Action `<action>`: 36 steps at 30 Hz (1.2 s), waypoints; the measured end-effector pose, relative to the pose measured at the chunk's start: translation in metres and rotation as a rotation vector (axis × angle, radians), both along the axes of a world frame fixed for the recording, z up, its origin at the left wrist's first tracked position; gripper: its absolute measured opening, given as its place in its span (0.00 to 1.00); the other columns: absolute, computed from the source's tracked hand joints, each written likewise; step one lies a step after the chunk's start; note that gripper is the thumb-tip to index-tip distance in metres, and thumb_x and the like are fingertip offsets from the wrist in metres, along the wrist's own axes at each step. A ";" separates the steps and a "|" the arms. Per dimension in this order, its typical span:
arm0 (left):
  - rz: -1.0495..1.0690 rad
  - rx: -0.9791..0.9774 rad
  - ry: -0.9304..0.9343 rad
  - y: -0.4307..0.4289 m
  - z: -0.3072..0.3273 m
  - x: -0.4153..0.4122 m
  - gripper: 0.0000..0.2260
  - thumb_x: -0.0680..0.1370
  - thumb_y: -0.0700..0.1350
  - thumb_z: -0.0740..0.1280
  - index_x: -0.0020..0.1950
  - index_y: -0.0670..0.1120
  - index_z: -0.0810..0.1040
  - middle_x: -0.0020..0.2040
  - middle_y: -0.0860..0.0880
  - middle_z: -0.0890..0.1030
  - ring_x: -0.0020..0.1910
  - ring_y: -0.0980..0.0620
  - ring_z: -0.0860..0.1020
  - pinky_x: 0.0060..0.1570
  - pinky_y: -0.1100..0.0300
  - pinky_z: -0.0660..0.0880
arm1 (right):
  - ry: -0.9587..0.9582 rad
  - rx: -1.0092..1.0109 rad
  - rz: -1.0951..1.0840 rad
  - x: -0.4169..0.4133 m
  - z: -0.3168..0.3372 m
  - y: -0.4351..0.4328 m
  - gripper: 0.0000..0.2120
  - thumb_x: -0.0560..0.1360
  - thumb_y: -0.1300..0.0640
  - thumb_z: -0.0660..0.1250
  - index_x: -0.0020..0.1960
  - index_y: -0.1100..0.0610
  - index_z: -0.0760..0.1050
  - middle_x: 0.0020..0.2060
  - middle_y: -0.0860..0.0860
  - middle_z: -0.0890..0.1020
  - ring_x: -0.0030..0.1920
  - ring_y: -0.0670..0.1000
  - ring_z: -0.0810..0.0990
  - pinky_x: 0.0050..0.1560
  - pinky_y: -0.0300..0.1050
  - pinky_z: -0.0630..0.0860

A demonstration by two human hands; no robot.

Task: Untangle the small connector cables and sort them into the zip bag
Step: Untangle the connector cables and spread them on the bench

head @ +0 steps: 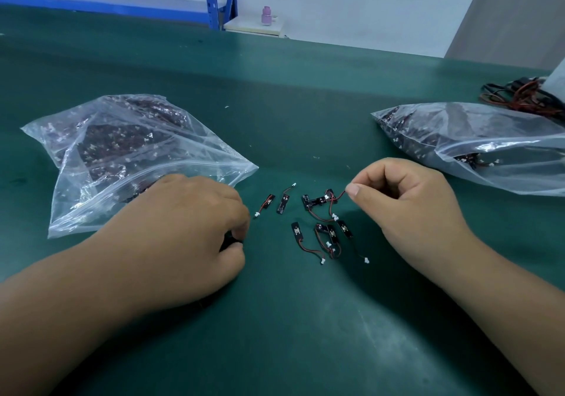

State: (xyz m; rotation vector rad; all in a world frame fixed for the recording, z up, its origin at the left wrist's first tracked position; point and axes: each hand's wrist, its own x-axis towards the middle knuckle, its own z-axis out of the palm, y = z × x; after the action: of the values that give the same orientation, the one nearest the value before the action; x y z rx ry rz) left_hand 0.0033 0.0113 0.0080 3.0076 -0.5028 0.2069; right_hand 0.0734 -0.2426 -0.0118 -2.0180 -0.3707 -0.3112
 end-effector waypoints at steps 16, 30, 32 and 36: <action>0.100 0.007 0.041 -0.001 -0.009 0.004 0.14 0.71 0.64 0.51 0.46 0.60 0.69 0.44 0.62 0.70 0.47 0.57 0.70 0.52 0.57 0.70 | -0.067 -0.447 0.419 -0.014 0.004 0.011 0.14 0.69 0.42 0.72 0.53 0.42 0.80 0.49 0.39 0.77 0.53 0.44 0.77 0.59 0.42 0.68; -0.119 0.023 0.062 -0.004 -0.016 0.004 0.28 0.76 0.72 0.45 0.69 0.65 0.71 0.74 0.63 0.64 0.72 0.59 0.58 0.67 0.53 0.56 | 0.078 -0.563 0.194 0.022 -0.010 -0.019 0.23 0.69 0.45 0.75 0.59 0.31 0.70 0.59 0.29 0.69 0.66 0.43 0.67 0.73 0.52 0.58; -0.144 0.014 0.033 -0.004 -0.014 0.003 0.25 0.77 0.70 0.49 0.65 0.63 0.76 0.71 0.61 0.69 0.69 0.59 0.63 0.65 0.53 0.59 | 0.061 -0.560 0.176 0.021 -0.011 -0.018 0.21 0.70 0.44 0.74 0.57 0.31 0.69 0.58 0.28 0.69 0.66 0.42 0.67 0.72 0.49 0.57; -0.149 -0.016 0.000 -0.006 -0.012 0.002 0.24 0.77 0.68 0.51 0.63 0.62 0.78 0.69 0.61 0.72 0.66 0.59 0.68 0.63 0.54 0.62 | 0.116 -0.464 0.222 0.022 -0.009 -0.019 0.19 0.71 0.46 0.73 0.57 0.31 0.71 0.61 0.30 0.71 0.68 0.43 0.67 0.75 0.54 0.58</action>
State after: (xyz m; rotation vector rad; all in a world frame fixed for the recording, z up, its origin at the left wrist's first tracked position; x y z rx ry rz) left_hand 0.0051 0.0051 -0.0045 2.9372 -0.7184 0.1987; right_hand 0.0955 -0.2615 -0.0204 -2.4044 -0.6328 0.0377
